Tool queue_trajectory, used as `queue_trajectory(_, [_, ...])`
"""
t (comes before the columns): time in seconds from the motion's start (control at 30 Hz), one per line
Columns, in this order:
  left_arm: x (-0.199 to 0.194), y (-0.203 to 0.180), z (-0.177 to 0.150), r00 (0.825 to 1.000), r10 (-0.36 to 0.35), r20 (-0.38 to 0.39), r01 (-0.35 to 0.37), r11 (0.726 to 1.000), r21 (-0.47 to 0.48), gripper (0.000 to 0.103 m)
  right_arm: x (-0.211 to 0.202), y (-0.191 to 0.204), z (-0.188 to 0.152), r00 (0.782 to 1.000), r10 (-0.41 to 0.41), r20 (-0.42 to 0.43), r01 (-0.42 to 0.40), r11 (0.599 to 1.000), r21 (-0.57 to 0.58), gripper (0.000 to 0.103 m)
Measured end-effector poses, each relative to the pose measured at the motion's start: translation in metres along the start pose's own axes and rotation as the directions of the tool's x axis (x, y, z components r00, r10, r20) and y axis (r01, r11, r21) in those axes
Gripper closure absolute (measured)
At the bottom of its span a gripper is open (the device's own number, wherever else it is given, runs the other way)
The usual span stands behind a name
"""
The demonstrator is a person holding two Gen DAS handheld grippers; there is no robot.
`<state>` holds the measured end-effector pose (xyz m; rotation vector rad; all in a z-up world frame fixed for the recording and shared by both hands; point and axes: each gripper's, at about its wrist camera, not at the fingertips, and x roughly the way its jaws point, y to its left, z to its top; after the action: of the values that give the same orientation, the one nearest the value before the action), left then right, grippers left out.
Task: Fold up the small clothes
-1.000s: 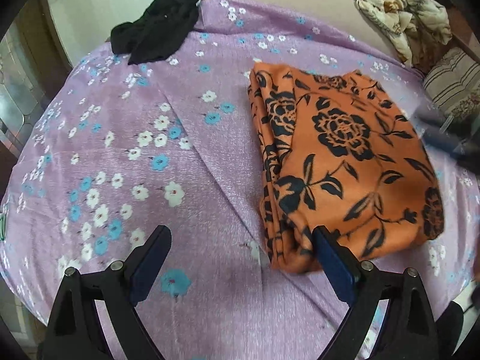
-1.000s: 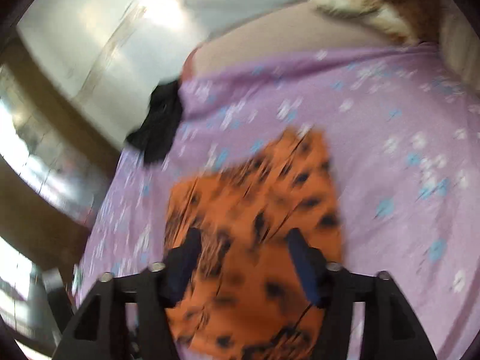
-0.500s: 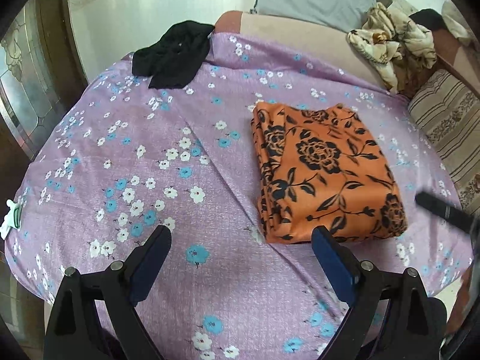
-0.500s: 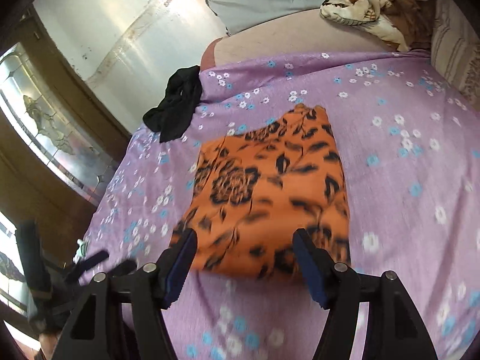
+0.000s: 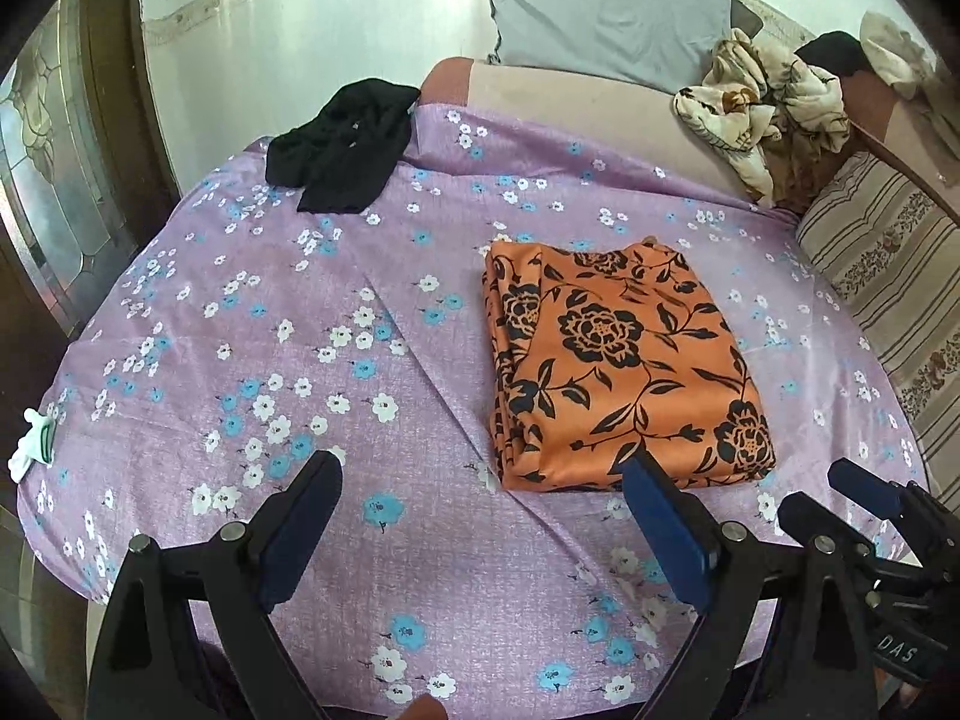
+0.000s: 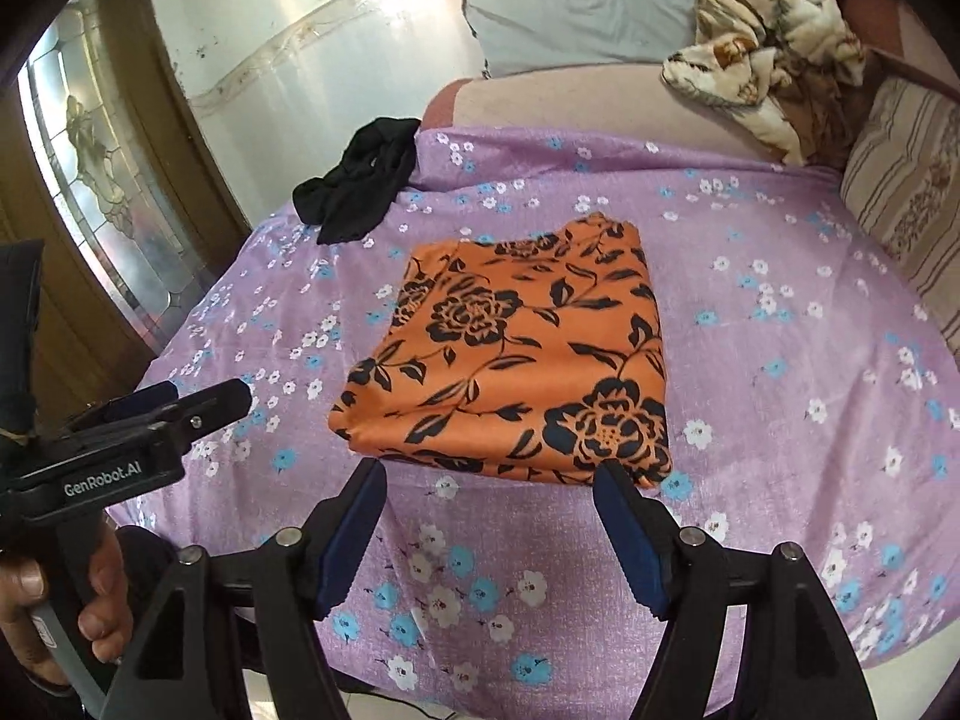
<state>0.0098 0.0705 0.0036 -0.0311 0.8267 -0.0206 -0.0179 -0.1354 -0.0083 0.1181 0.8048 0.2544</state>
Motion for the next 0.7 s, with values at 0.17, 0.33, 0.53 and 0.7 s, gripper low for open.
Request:
queue_trajectory(0.17, [-0.006, -0.001, 0.003, 1.0, -0.009, 0.023, 0.009, 1.0, -0.009, 0.008, -0.002, 0.006, 0.0, 1.0, -0.017, 0.007, 0.017, 0.999, -0.035, 0.027])
queue_trajectory(0.33, [-0.004, -0.005, 0.005, 1.0, -0.016, 0.024, 0.016, 1.0, -0.008, 0.008, -0.003, 0.006, 0.002, 0.999, -0.035, 0.013, 0.036, 0.998, -0.046, 0.027])
queue_trajectory(0.53, [0.0, -0.011, 0.006, 1.0, -0.02, 0.014, 0.02, 1.0, 0.0, 0.008, -0.004, 0.004, 0.005, 0.999, -0.048, 0.022, 0.049, 0.998, -0.05, 0.027])
queue_trajectory(0.7, [0.003, -0.013, 0.007, 0.999, -0.035, 0.008, 0.035, 0.999, -0.004, 0.008, -0.003, 0.003, 0.008, 0.998, -0.051, 0.024, 0.052, 0.997, -0.054, 0.027])
